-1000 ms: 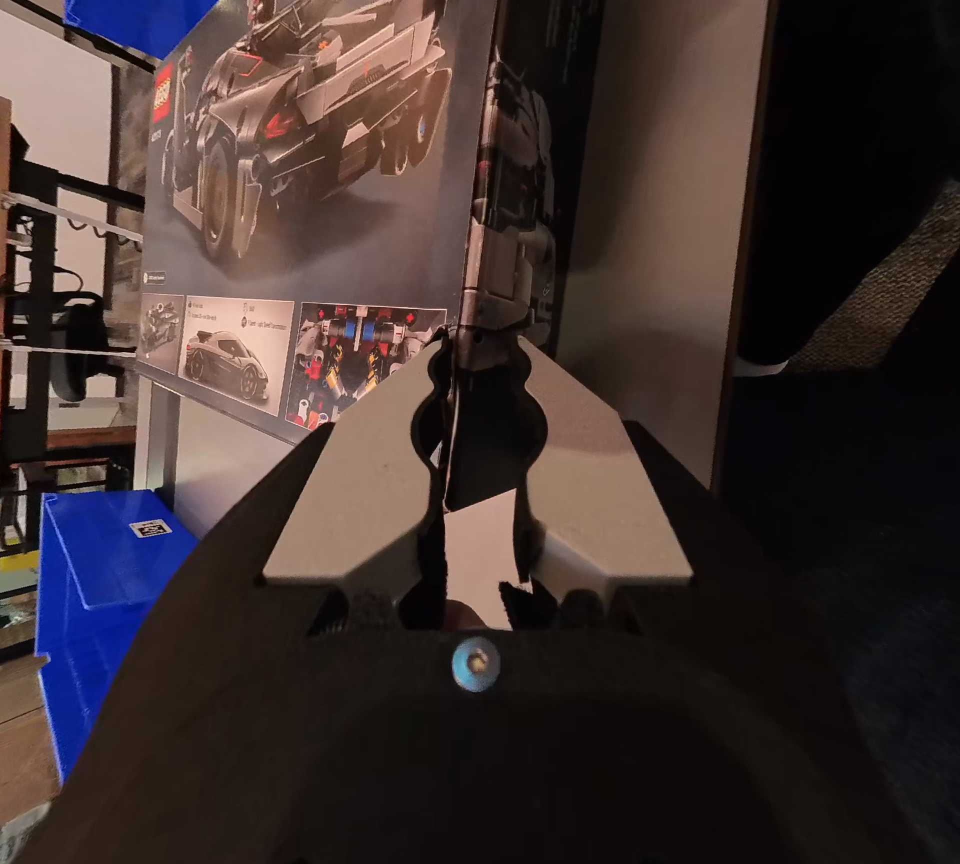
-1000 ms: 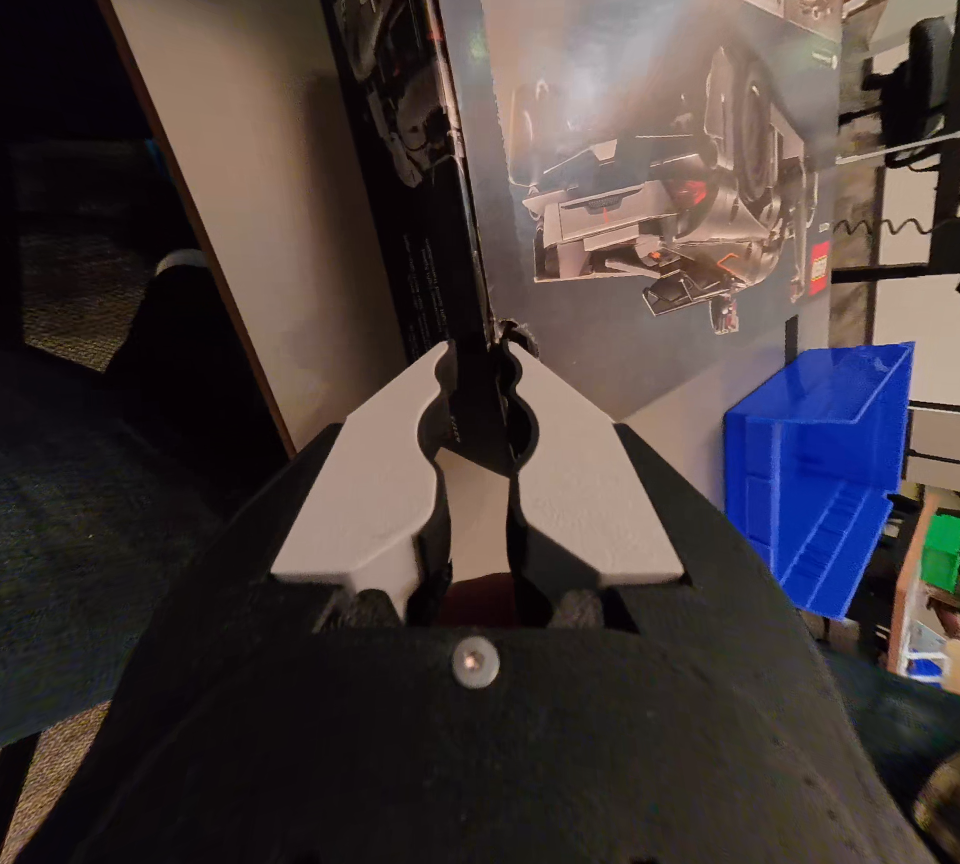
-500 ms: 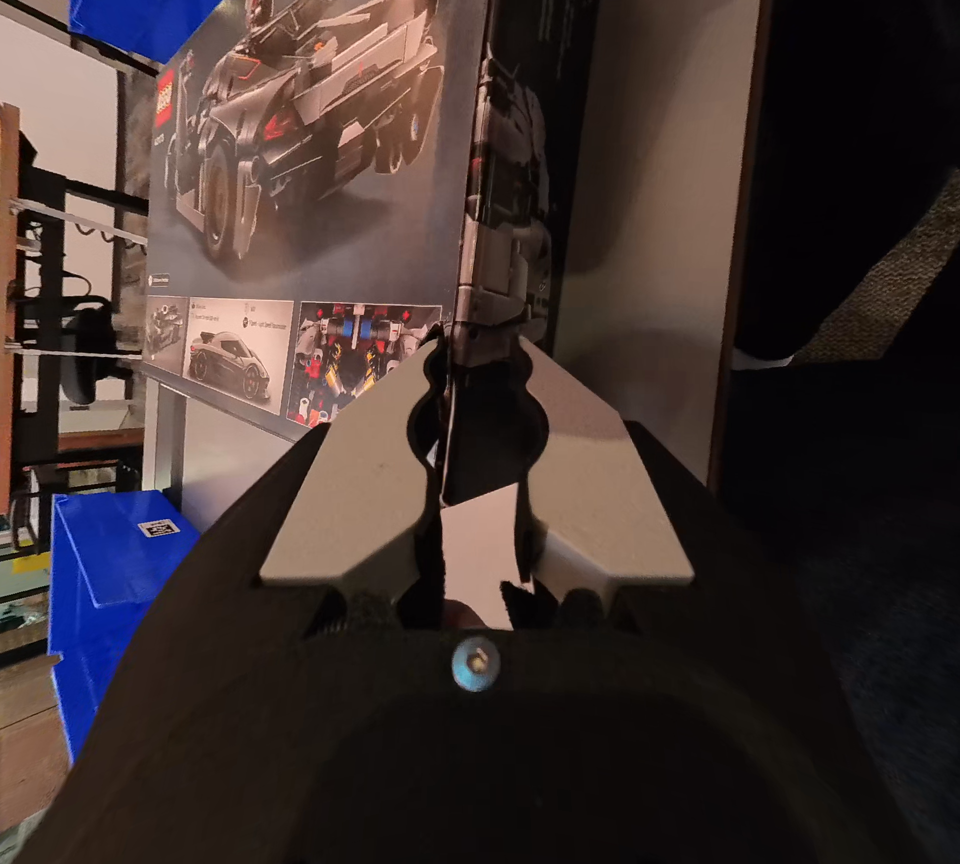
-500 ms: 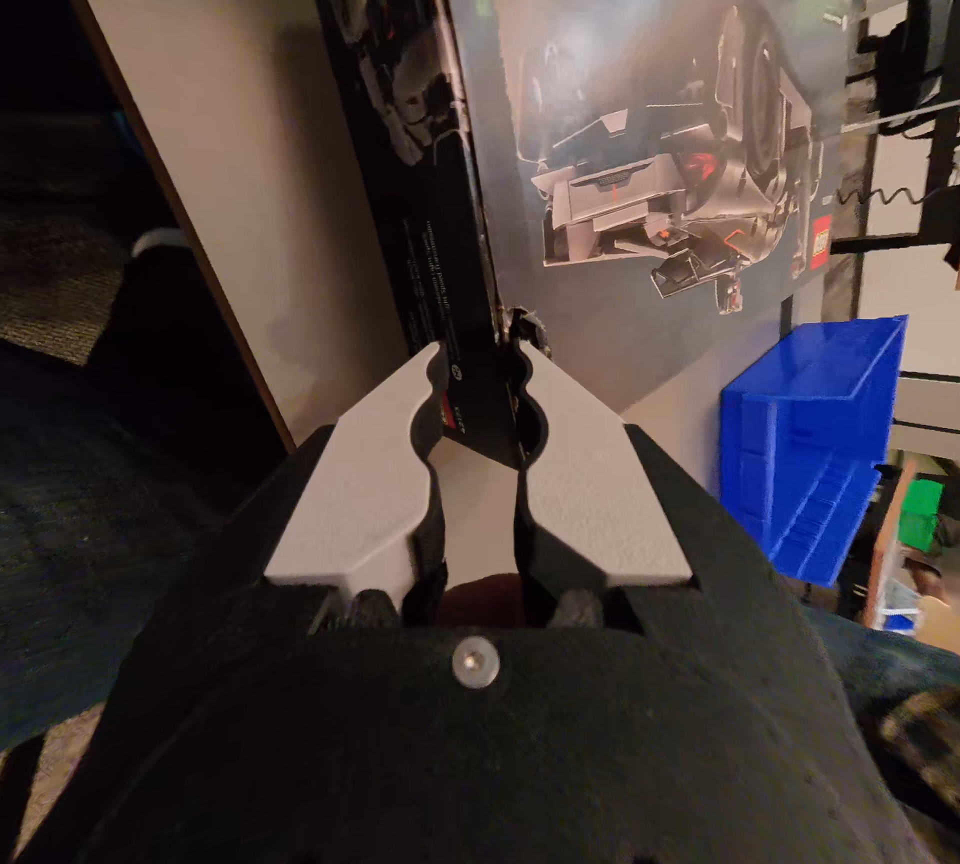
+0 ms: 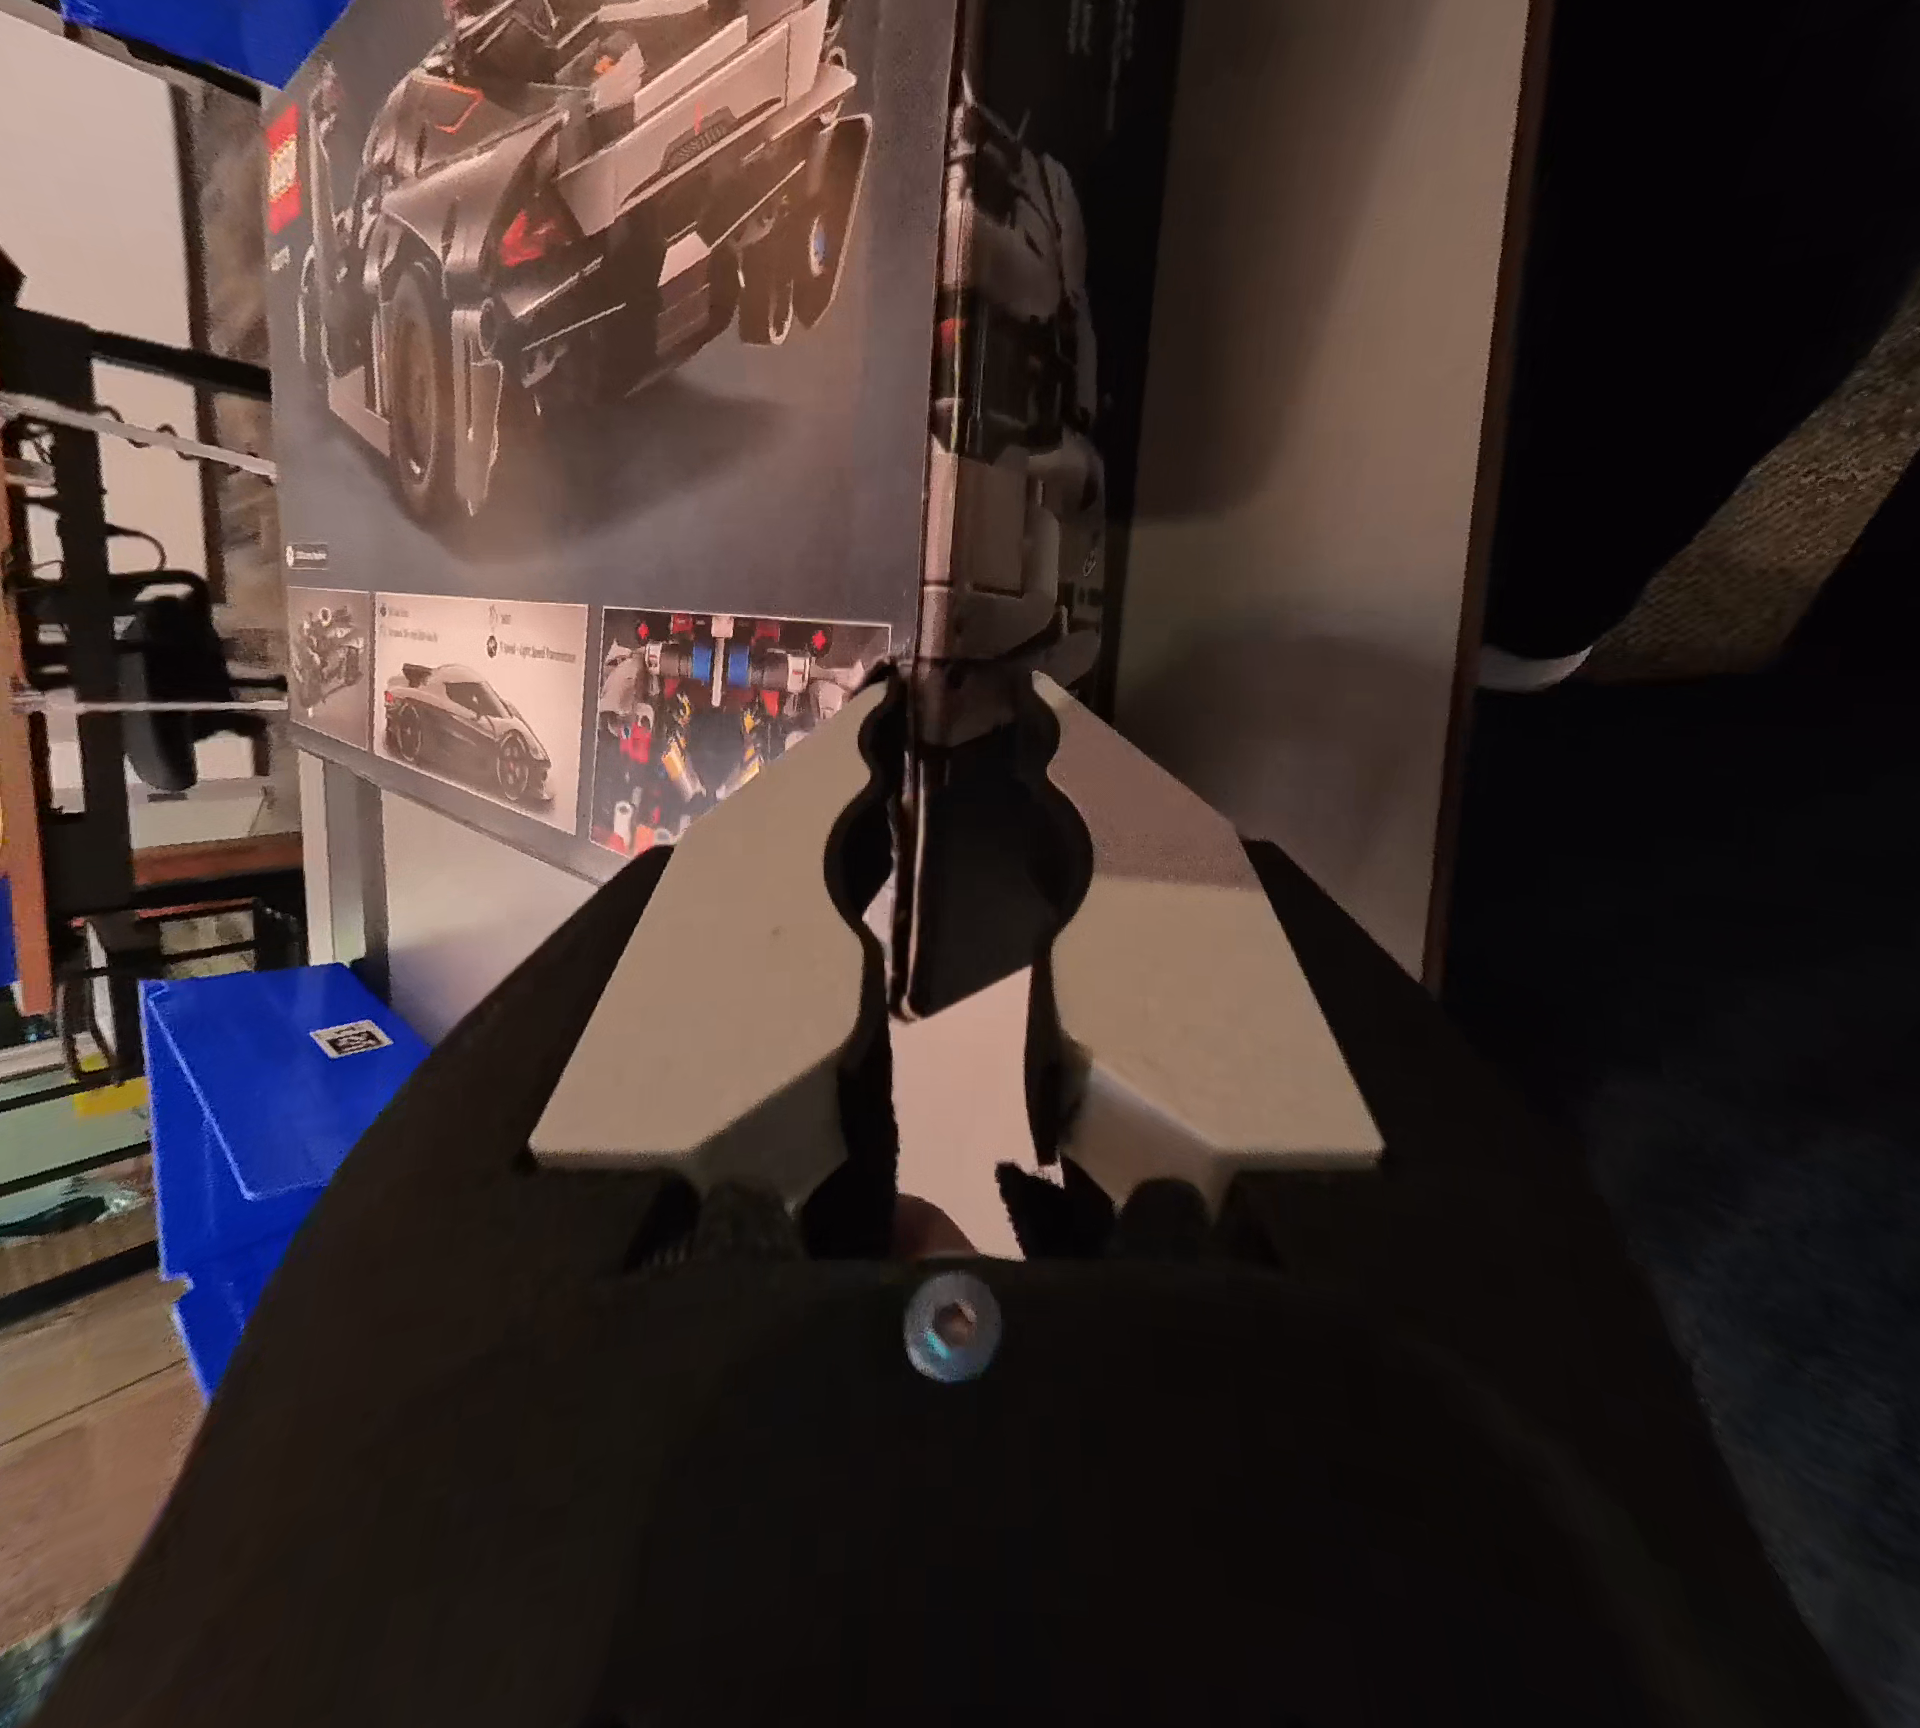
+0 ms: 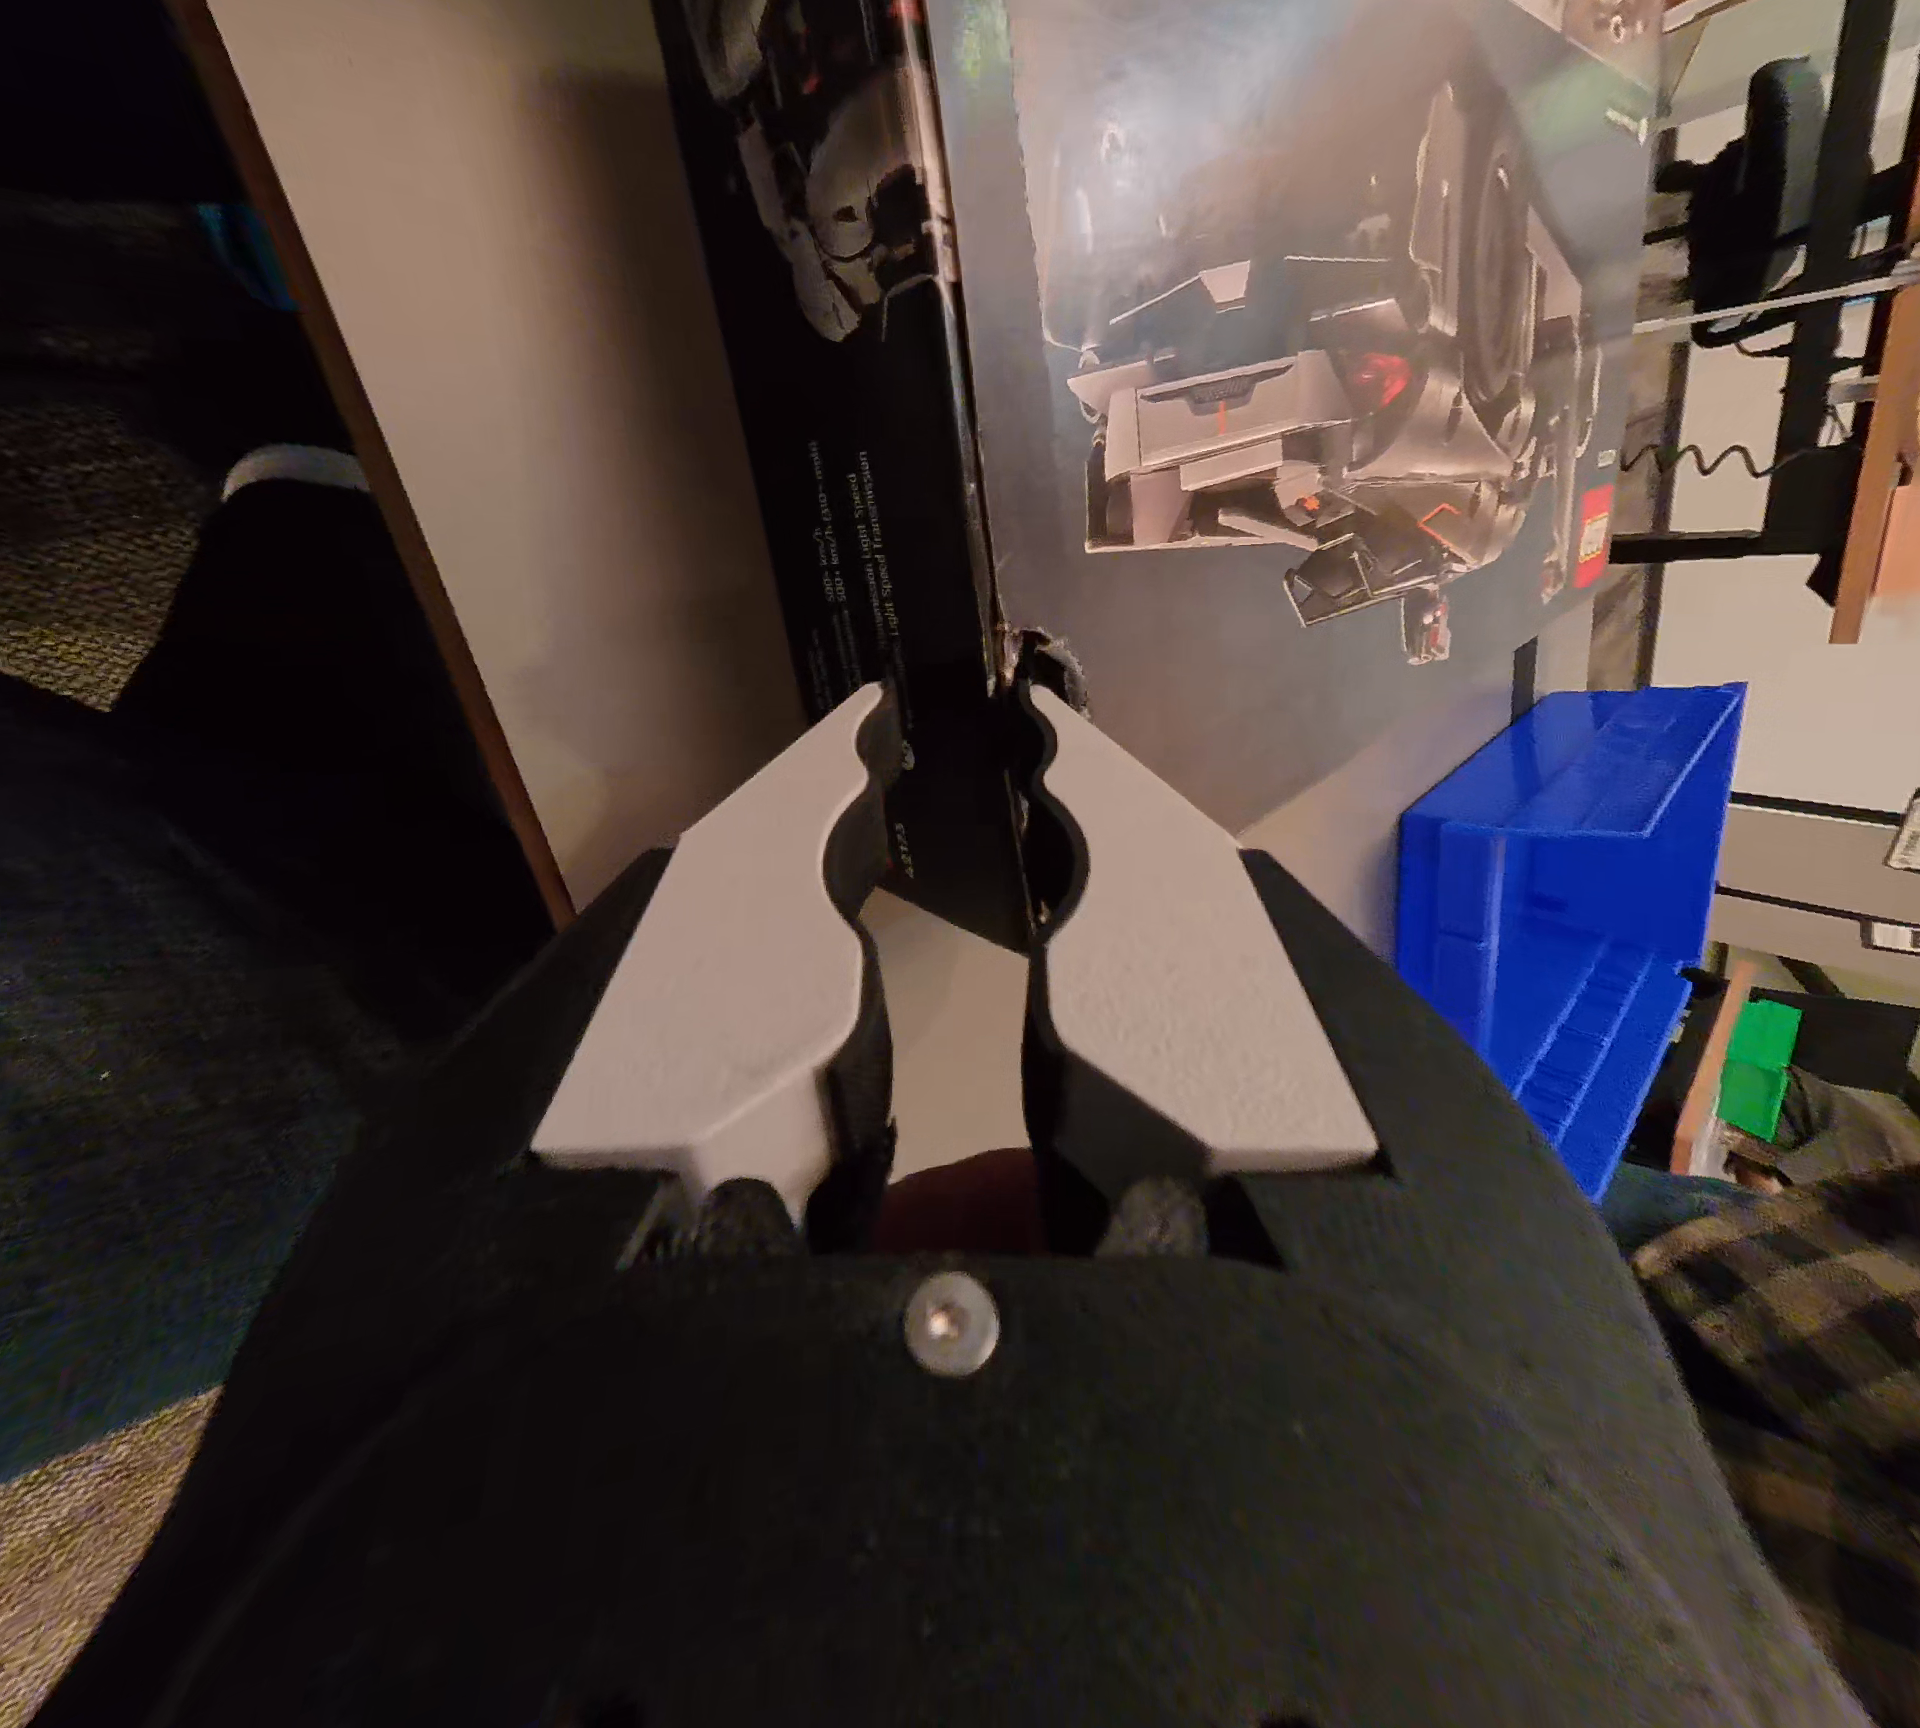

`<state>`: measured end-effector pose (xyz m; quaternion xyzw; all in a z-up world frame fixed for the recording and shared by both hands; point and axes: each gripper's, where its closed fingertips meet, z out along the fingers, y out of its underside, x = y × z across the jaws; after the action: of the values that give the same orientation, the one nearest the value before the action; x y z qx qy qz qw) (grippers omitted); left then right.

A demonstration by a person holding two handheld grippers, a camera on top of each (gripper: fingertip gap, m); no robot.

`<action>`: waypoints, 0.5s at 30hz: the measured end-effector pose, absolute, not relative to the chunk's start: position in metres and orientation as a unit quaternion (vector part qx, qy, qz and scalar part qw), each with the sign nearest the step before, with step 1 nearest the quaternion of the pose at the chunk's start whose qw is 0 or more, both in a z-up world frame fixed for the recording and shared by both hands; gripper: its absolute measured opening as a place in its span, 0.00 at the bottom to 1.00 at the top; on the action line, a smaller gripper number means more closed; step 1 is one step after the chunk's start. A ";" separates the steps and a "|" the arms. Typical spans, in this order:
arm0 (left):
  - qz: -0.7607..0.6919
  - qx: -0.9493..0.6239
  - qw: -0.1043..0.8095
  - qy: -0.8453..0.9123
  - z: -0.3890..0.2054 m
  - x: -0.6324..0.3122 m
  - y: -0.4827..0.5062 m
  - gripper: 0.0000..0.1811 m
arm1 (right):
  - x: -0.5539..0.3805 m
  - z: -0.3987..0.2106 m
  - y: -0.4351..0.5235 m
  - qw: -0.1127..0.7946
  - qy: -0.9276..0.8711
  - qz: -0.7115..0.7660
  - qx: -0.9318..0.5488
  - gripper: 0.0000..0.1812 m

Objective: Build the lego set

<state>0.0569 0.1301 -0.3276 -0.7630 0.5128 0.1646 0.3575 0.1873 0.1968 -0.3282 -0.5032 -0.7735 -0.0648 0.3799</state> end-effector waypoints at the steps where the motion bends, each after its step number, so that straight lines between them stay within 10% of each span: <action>1: 0.165 -0.761 0.355 0.517 -0.327 0.057 0.130 0.10 | 0.187 -0.328 0.197 0.380 -0.773 -0.063 -0.504 0.10; 15: 0.156 -0.754 0.354 0.532 -0.328 0.058 0.131 0.11 | 0.182 -0.324 0.192 0.378 -0.783 -0.049 -0.492 0.09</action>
<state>0.0583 0.1312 -0.3284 -0.7536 0.5316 0.1557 0.3538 0.1818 0.1922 -0.3239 -0.4925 -0.7826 -0.0487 0.3777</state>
